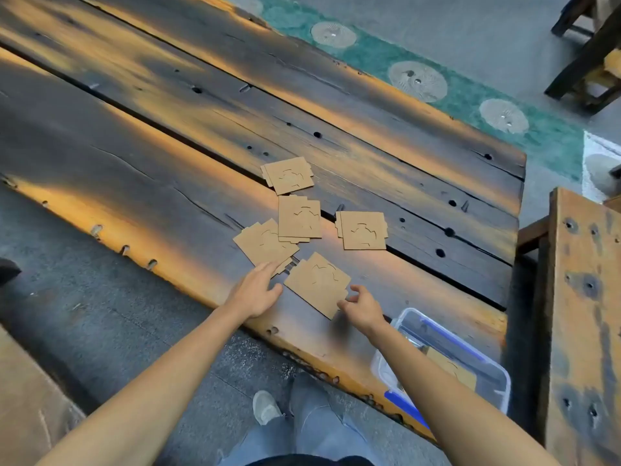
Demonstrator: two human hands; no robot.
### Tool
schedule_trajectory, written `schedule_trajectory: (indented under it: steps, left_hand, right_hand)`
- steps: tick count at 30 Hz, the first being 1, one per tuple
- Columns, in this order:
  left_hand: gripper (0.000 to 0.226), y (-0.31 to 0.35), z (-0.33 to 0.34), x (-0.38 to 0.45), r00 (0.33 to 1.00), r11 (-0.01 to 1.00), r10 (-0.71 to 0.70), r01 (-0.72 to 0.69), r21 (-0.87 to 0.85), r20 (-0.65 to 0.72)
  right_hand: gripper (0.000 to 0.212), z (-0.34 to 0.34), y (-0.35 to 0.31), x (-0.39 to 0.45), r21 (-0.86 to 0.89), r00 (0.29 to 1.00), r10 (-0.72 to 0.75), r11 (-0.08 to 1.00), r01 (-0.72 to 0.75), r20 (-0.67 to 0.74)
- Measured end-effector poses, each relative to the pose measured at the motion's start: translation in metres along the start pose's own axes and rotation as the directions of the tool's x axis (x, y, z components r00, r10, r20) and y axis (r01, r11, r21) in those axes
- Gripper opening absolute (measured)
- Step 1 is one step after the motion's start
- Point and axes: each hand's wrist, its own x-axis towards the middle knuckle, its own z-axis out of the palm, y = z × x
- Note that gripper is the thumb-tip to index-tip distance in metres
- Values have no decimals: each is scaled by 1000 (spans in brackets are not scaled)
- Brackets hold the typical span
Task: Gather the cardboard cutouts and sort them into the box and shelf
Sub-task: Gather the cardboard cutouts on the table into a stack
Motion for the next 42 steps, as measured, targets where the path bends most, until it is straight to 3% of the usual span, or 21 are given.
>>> schedule_trajectory:
  steps: [4, 14, 21, 28, 31, 36, 42]
  left_hand:
    - [58, 4, 5, 17, 999, 997, -38, 38, -70, 6]
    - [55, 30, 32, 82, 962, 941, -256, 270, -204, 93]
    - [55, 41, 52, 100, 901, 892, -418, 431, -135, 117]
    - [55, 47, 52, 99, 887, 862, -460, 457, -219, 39]
    - [50, 47, 46, 104, 904, 873, -428, 415, -256, 4]
    - [40, 37, 33, 109, 918, 875, -396, 365, -317, -35]
    - [47, 12, 18, 114, 922, 885, -386, 362, -294, -29]
  right_hand:
    - [60, 1, 0, 18, 67, 994, 87, 994, -83, -58]
    - [49, -1, 2, 51, 265, 979, 205, 945, -194, -14]
    - [45, 12, 4, 59, 328, 967, 255, 913, -241, 1]
    - [34, 10, 3, 66, 410, 949, 314, 869, -276, -27]
    - [14, 8, 5, 72, 455, 946, 323, 846, -279, -21]
    - [29, 11, 0, 74, 477, 951, 310, 837, -269, -8]
    - [21, 28, -25, 72, 491, 958, 283, 830, -266, 39]
